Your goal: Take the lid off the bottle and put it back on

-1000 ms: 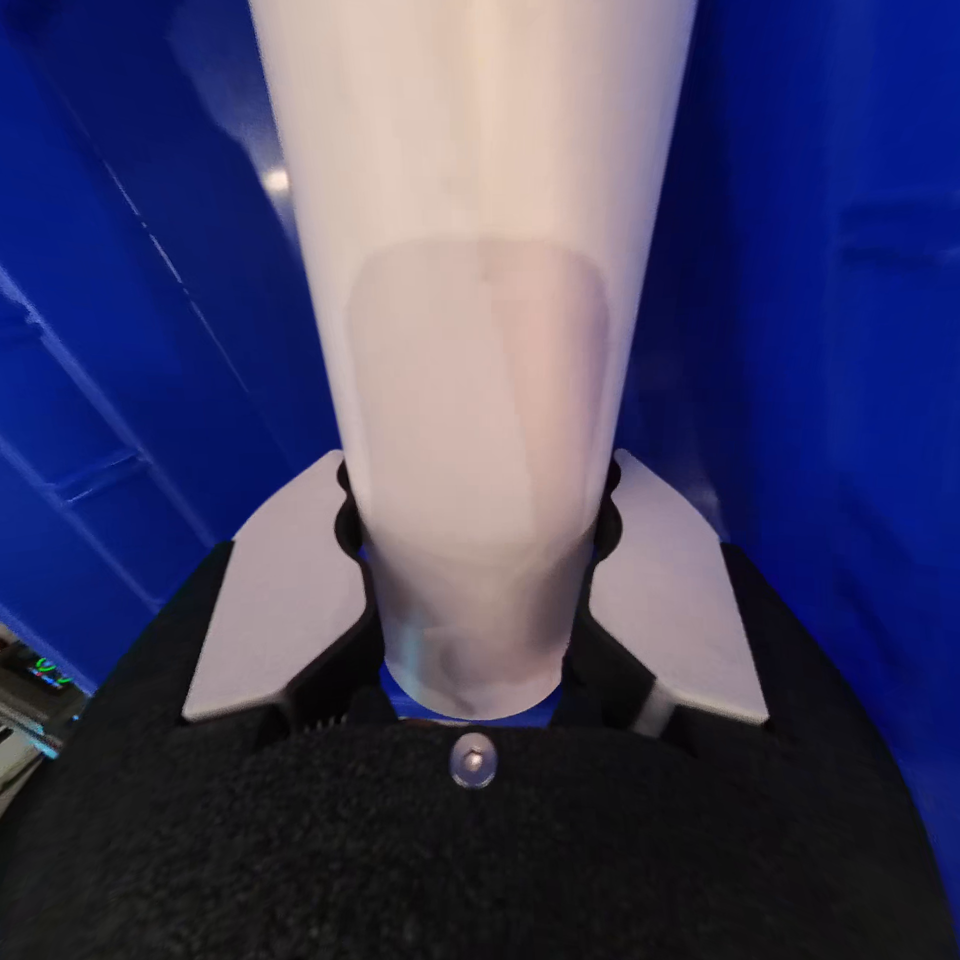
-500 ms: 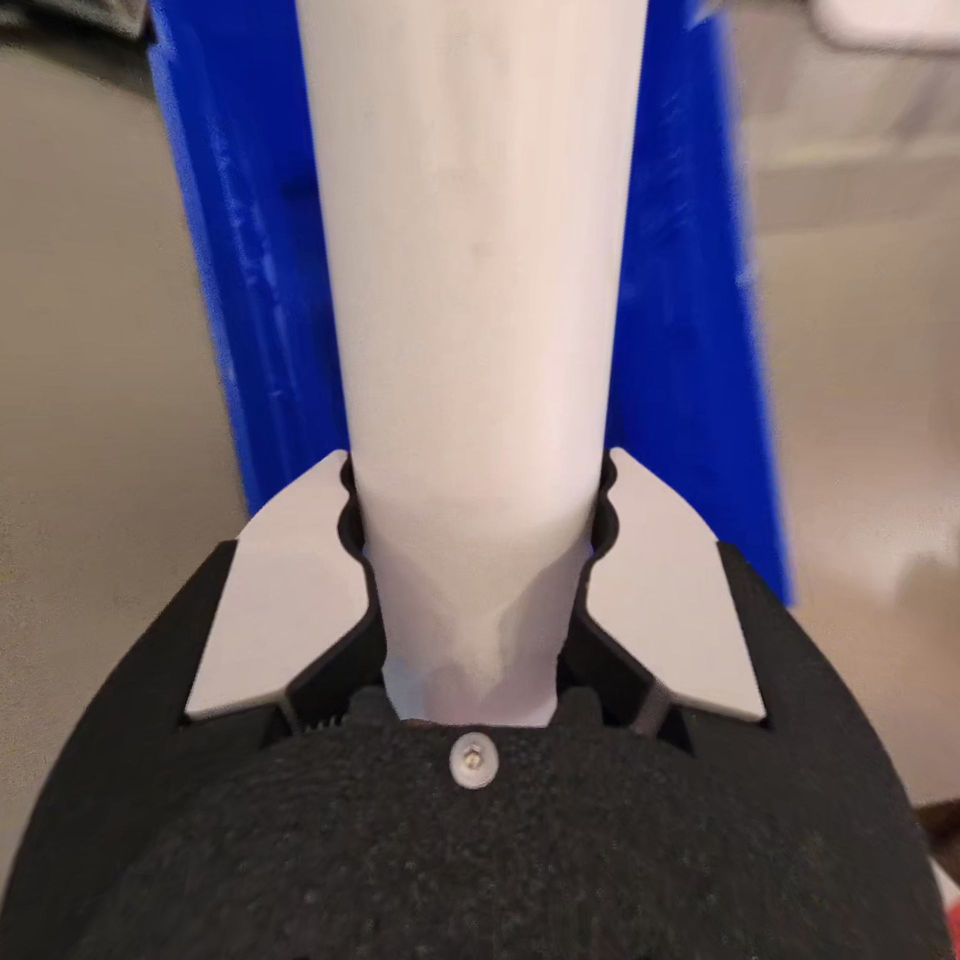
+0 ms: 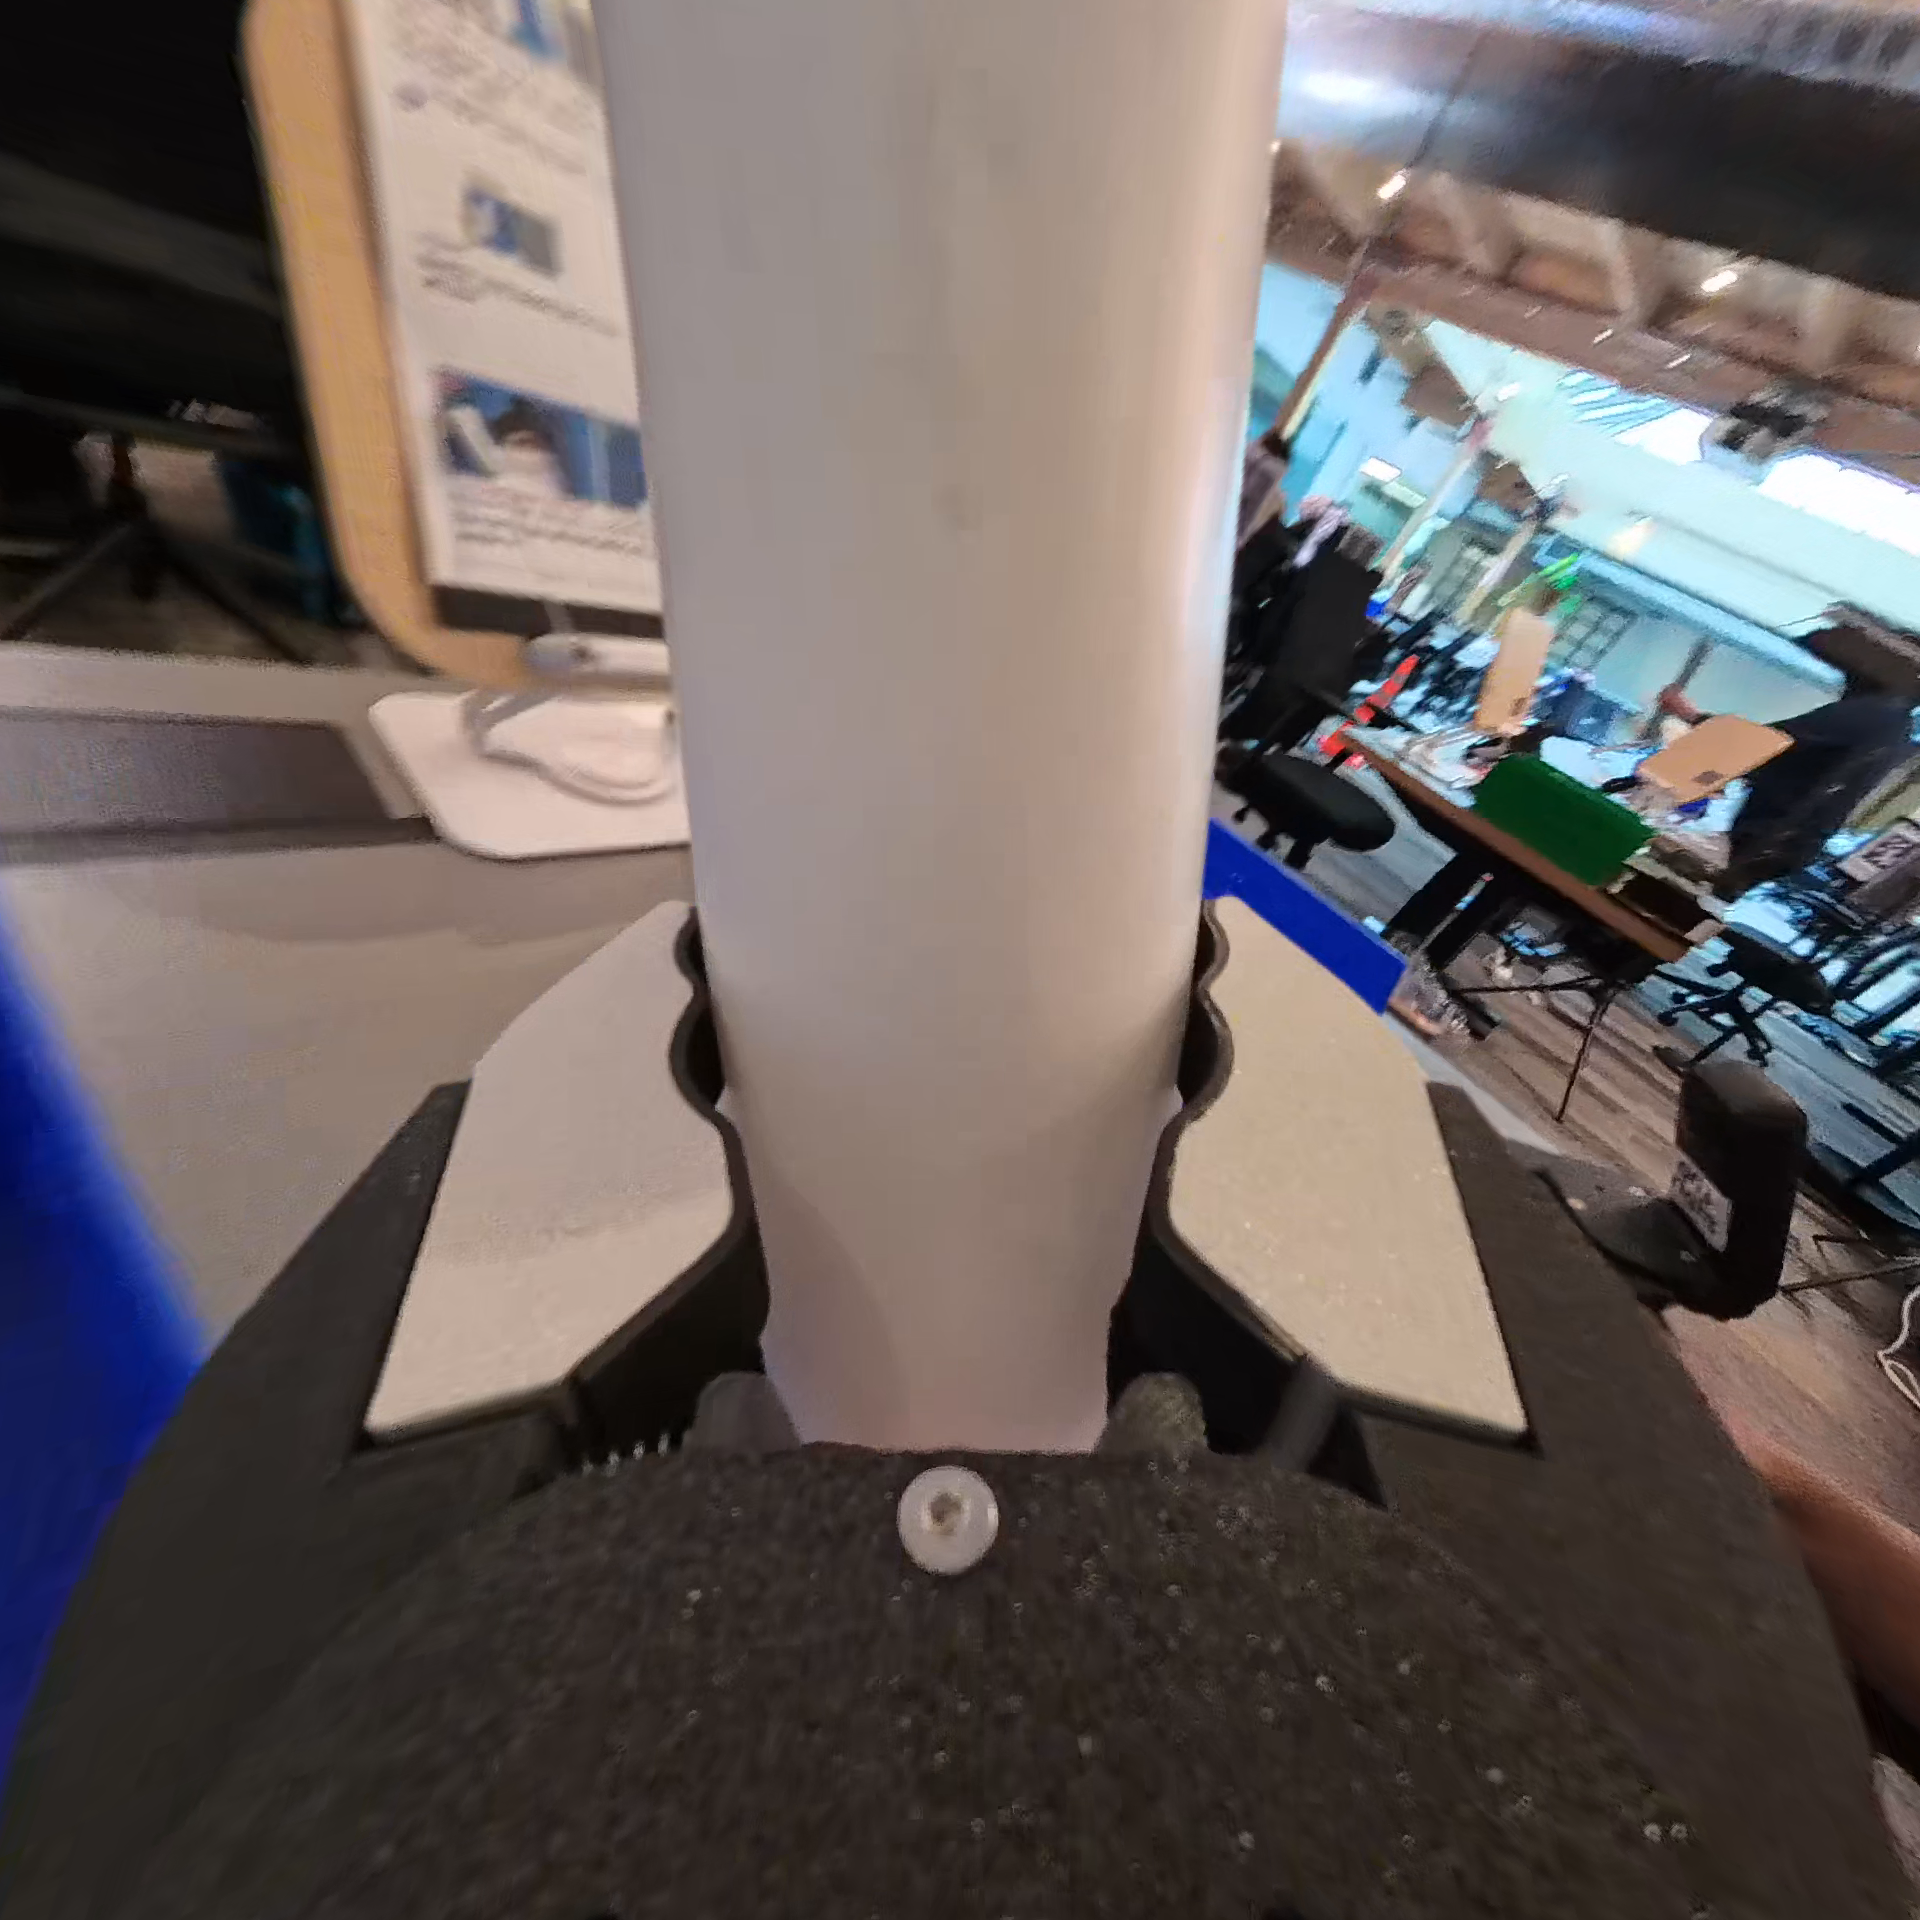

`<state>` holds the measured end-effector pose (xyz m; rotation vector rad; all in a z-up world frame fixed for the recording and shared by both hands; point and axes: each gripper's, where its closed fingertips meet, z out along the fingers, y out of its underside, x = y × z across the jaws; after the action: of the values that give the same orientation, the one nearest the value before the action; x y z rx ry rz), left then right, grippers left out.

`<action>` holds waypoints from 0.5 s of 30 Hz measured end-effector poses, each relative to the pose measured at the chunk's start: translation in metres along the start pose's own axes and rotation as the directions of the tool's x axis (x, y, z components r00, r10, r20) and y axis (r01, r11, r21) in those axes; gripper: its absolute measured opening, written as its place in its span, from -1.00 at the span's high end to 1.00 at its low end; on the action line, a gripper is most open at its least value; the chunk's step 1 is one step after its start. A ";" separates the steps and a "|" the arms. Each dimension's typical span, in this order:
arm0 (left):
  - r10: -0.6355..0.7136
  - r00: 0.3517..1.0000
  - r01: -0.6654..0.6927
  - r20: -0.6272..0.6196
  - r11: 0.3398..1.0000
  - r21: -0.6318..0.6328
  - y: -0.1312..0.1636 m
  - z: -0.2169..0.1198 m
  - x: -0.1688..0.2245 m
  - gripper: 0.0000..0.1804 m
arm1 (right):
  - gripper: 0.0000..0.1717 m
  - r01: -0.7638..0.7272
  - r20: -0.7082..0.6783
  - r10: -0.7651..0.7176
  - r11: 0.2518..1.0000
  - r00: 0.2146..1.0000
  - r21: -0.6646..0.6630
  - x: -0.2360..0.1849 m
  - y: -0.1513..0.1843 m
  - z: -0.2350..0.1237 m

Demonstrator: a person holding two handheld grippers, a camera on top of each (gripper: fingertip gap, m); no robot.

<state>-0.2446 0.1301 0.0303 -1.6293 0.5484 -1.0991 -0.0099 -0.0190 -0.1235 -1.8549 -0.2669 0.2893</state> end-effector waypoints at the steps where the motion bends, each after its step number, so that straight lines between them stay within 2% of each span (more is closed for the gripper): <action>1: 0.023 0.999 -0.022 -0.023 0.999 0.042 0.000 0.007 0.011 0.04 | 0.56 -0.002 0.001 0.002 1.000 1.000 0.002 0.000 0.000 0.000; 5: 0.150 0.989 -0.145 -0.012 0.972 0.184 -0.010 0.026 0.038 0.04 | 0.56 -0.017 0.007 0.017 1.000 1.000 0.010 0.001 -0.001 -0.001; 9: 0.190 0.981 -0.183 -0.036 0.973 0.143 -0.005 0.043 0.053 0.04 | 0.56 -0.037 0.014 0.037 0.999 0.999 0.008 0.002 -0.001 -0.001; 12: 0.192 0.981 -0.185 -0.041 0.974 0.130 -0.005 0.050 0.055 0.12 | 0.56 -0.042 0.019 0.042 0.999 0.999 0.001 0.002 0.000 0.000; 15: 0.148 0.986 -0.148 -0.074 0.989 0.008 0.016 0.065 0.053 0.15 | 0.56 -0.038 0.019 0.038 0.999 0.999 -0.006 0.002 0.001 0.001</action>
<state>-0.1603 0.1154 0.0340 -1.5247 0.7055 -1.0530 -0.0086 -0.0179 -0.1248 -1.8654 -0.2457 0.3329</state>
